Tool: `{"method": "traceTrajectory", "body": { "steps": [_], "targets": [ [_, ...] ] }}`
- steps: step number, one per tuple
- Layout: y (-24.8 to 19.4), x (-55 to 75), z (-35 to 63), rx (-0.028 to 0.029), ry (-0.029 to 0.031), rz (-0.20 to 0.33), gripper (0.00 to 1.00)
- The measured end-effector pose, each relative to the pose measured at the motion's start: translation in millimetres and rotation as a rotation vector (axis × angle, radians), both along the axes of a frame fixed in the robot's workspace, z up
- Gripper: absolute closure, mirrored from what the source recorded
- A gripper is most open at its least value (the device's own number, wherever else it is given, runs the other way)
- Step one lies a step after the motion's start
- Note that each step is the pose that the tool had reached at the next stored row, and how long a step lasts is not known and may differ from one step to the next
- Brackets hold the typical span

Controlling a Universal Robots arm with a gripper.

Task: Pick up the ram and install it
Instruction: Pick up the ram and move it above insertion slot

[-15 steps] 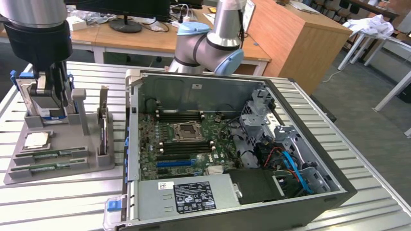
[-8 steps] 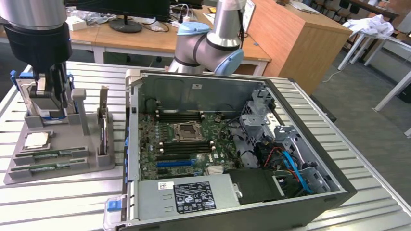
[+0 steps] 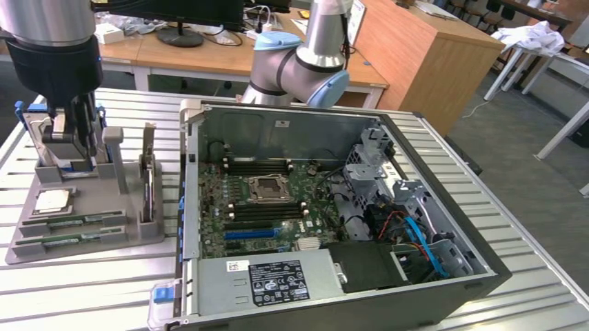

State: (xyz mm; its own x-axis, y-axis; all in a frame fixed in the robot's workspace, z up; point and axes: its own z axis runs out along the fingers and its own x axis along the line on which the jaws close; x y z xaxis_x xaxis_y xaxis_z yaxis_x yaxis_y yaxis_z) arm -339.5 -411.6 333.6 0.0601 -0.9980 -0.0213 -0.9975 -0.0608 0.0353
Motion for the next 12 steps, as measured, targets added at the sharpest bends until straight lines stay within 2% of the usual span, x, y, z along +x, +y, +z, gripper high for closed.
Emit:
{"method": "traceTrajectory", "body": {
  "steps": [12],
  "targets": [
    [-0.1,-1.2,-4.9,0.0,0.0001,0.0,0.64]
  ]
}}
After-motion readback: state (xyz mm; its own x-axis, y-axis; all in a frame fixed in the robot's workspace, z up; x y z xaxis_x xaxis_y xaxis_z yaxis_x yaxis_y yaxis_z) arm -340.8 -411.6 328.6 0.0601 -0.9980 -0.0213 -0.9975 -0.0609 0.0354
